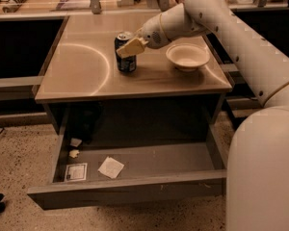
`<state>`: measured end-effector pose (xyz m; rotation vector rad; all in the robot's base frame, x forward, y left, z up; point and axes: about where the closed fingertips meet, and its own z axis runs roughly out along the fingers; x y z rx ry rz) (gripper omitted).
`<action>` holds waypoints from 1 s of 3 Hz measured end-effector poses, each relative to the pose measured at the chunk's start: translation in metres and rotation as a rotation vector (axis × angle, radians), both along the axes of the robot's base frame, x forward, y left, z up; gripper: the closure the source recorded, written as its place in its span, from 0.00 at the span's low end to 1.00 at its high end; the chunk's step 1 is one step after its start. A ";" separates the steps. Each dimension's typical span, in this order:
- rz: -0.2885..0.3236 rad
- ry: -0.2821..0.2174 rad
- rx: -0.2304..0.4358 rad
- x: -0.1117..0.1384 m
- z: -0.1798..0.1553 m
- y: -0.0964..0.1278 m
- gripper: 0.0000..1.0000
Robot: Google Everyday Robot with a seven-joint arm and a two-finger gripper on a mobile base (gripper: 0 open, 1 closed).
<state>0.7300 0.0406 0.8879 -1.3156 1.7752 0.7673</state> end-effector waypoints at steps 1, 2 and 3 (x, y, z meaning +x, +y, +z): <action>0.010 0.031 -0.005 -0.002 -0.017 0.005 1.00; 0.010 0.031 -0.005 -0.002 -0.017 0.005 0.81; 0.010 0.031 -0.005 -0.002 -0.017 0.005 0.58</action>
Offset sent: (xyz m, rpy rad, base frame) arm -0.0014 0.0048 -0.0155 -0.0049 0.0279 0.0085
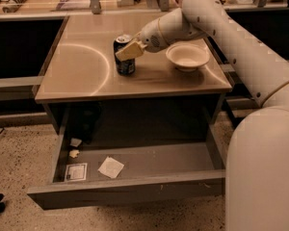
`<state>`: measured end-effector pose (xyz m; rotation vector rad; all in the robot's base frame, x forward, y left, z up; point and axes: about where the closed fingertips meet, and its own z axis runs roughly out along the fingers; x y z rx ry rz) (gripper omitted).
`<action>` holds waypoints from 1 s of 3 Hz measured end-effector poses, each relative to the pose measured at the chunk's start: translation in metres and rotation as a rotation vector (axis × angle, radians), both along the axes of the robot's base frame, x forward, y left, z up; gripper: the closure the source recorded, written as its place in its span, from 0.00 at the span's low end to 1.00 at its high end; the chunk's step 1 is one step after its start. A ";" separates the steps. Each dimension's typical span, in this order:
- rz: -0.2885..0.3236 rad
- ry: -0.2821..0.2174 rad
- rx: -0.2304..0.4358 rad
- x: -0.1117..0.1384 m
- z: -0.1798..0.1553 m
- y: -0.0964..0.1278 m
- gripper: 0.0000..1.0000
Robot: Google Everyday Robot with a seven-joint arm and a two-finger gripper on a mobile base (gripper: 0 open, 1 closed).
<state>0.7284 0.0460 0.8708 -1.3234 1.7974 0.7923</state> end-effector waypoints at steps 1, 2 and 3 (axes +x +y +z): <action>0.000 0.000 0.000 0.000 0.000 0.000 0.34; 0.000 0.000 0.000 0.000 0.000 0.000 0.11; 0.000 0.000 0.000 0.000 0.000 0.000 0.00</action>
Offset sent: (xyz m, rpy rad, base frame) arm 0.0000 0.0000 0.0000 0.0000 0.0000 0.0000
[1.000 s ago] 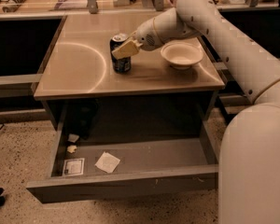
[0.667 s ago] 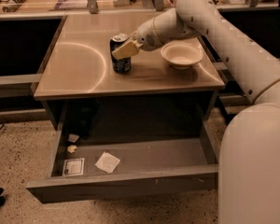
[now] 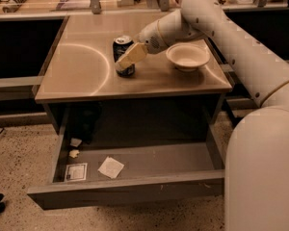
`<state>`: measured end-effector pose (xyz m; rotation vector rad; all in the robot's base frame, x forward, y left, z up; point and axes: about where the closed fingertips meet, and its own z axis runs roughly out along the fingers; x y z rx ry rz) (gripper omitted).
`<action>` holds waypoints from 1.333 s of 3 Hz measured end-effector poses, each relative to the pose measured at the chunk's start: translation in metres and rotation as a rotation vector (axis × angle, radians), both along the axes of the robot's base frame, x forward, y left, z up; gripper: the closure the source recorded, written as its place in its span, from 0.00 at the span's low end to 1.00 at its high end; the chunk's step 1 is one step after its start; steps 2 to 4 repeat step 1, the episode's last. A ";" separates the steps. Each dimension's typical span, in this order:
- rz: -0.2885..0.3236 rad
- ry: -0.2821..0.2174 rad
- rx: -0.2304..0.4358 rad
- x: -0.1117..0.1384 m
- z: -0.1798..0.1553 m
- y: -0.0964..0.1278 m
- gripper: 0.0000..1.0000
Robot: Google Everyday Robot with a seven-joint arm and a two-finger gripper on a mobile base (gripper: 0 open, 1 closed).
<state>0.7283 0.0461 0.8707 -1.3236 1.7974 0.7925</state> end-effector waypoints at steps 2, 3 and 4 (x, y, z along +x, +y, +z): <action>0.000 0.000 0.000 0.000 0.000 0.000 0.00; 0.000 0.000 0.000 0.000 0.000 0.000 0.00; 0.000 0.000 0.000 0.000 0.000 0.000 0.00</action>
Offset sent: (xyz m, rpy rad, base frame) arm 0.0000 0.0000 0.0000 0.0000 0.0000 0.0000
